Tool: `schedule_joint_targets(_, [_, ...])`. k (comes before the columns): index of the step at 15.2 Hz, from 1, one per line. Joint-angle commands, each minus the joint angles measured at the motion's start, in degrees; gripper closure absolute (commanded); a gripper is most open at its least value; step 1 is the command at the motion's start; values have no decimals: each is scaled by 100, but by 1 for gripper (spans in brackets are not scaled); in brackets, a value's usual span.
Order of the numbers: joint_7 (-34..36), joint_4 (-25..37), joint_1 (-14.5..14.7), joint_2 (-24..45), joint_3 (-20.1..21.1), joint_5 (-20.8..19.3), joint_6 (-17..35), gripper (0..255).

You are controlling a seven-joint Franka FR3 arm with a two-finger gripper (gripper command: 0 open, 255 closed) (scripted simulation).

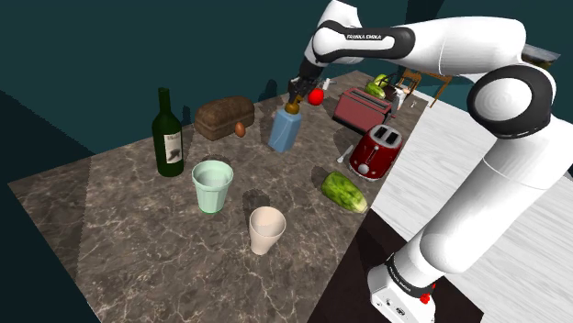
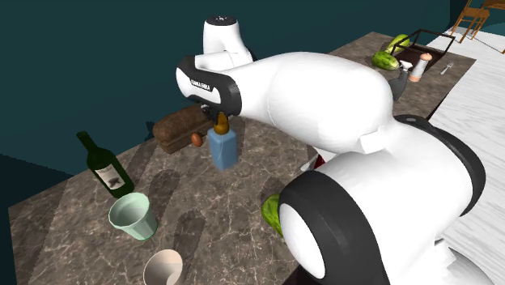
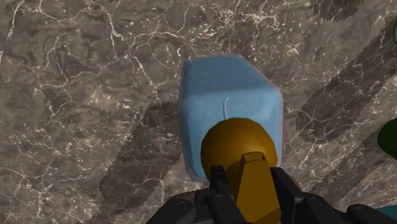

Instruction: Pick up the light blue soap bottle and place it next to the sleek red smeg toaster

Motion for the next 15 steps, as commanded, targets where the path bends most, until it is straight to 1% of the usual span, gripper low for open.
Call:
schedule_joint_targets(1, [9, 159, 1, 1, 1, -4, -156, 255])
schedule_joint_targets(15, [38, 1289, -2, 40, -3, -16, -1248, 255])
